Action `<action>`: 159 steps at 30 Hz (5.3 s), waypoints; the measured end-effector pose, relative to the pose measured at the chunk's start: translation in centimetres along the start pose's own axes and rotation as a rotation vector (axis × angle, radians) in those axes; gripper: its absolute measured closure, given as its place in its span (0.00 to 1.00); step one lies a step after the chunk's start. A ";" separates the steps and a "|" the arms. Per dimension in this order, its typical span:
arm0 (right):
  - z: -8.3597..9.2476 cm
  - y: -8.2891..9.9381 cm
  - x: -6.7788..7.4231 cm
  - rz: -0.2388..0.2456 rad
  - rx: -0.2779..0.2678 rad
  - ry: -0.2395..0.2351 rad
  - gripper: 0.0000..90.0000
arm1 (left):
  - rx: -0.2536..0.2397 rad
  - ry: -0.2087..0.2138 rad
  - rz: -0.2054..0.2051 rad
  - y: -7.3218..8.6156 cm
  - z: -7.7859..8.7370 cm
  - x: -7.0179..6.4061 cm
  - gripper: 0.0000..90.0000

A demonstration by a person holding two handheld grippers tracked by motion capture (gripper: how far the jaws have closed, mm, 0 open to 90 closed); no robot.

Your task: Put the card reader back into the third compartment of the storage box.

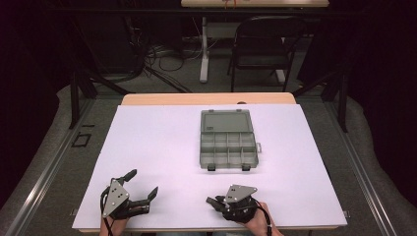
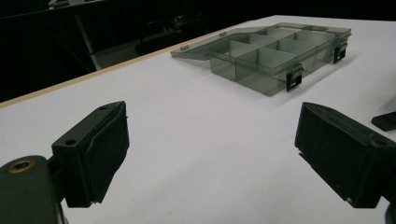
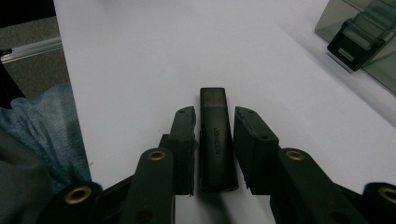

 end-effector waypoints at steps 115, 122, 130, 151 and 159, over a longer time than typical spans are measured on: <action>6.1 -0.2 -5.7 -0.041 -0.100 0.229 0.82 | 0.010 -0.012 -0.032 -0.1 0.0 -0.1 0.11; 6.4 -0.3 -6.0 -0.045 -0.107 0.239 0.82 | 0.009 -0.008 -0.029 -0.1 -0.1 -0.2 0.11; 6.7 -0.6 -6.4 -0.042 -0.112 0.251 0.82 | 0.007 -0.012 -0.034 -0.2 -0.1 -0.2 0.11; 6.7 -2.3 -7.6 -0.042 -0.110 0.260 0.82 | 0.006 -0.012 -0.035 -0.3 -0.2 -0.3 0.11; 6.6 -2.7 -8.1 -0.046 -0.110 0.263 0.82 | 0.010 -0.009 -0.038 -0.3 -0.3 -0.3 0.11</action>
Point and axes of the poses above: each handheld gripper's, and its own axes: z roughly backward along the jaws, y roughly out of its underside, x roughly to its left, the point moved 7 cm from there along -z, roughly forward along the jaws, and after that the axes turned 4 degrees about x, right-handed, at the moved point
